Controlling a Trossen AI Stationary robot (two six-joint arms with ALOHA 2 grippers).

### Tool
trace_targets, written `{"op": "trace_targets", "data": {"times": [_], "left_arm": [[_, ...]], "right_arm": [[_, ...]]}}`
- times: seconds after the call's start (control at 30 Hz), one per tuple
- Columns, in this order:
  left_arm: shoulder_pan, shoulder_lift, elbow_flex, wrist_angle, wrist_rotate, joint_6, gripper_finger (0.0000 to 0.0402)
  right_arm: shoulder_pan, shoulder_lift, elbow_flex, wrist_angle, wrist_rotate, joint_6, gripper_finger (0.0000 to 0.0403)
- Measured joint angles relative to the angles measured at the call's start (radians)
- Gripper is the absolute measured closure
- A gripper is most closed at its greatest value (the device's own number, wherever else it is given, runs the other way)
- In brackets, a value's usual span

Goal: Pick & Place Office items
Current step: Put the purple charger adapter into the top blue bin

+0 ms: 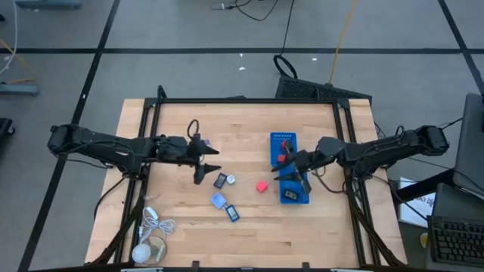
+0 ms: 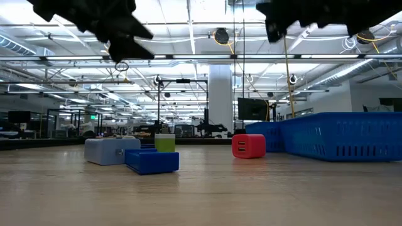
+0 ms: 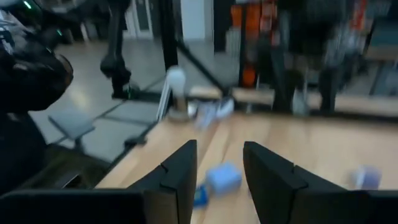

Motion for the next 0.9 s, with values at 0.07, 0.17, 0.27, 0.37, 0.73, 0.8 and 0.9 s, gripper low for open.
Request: {"op": "trace_targets", "data": {"times": [0.07, 0.17, 0.27, 0.37, 0.73, 0.8, 0.9], "left_arm": [[0.000, 0.000, 0.000, -0.082, -0.065, -0.080, 0.0105], [0.003, 0.000, 0.000, -0.208, -0.200, -0.213, 0.0105], [0.020, 0.012, 0.000, -0.291, -0.289, -0.325, 0.0105], [0.048, 0.051, 0.000, -0.318, -0.313, -0.396, 0.0105], [0.214, 0.316, 0.001, -0.314, -0.257, -0.614, 0.0105], [0.238, 0.350, 0.001, -0.311, -0.259, -0.630, 0.0105], [0.263, 0.395, 0.001, -0.272, -0.263, -0.630, 0.0105]], "right_arm": [[0.000, 0.000, 0.000, 0.058, 0.000, -0.043, 0.0285], [-0.001, 0.000, 0.000, 0.111, 0.001, -0.075, 0.0286], [-0.002, 0.000, 0.000, 0.131, 0.004, -0.115, 0.0286], [-0.002, 0.005, 0.000, 0.146, 0.029, -0.140, 0.0287], [-0.001, 0.089, 0.000, 0.148, 0.133, -0.130, 0.0291], [-0.001, 0.103, 0.000, 0.154, 0.134, -0.145, 0.0291], [-0.002, 0.115, 0.000, 0.164, 0.134, -0.147, 0.0291]]}}
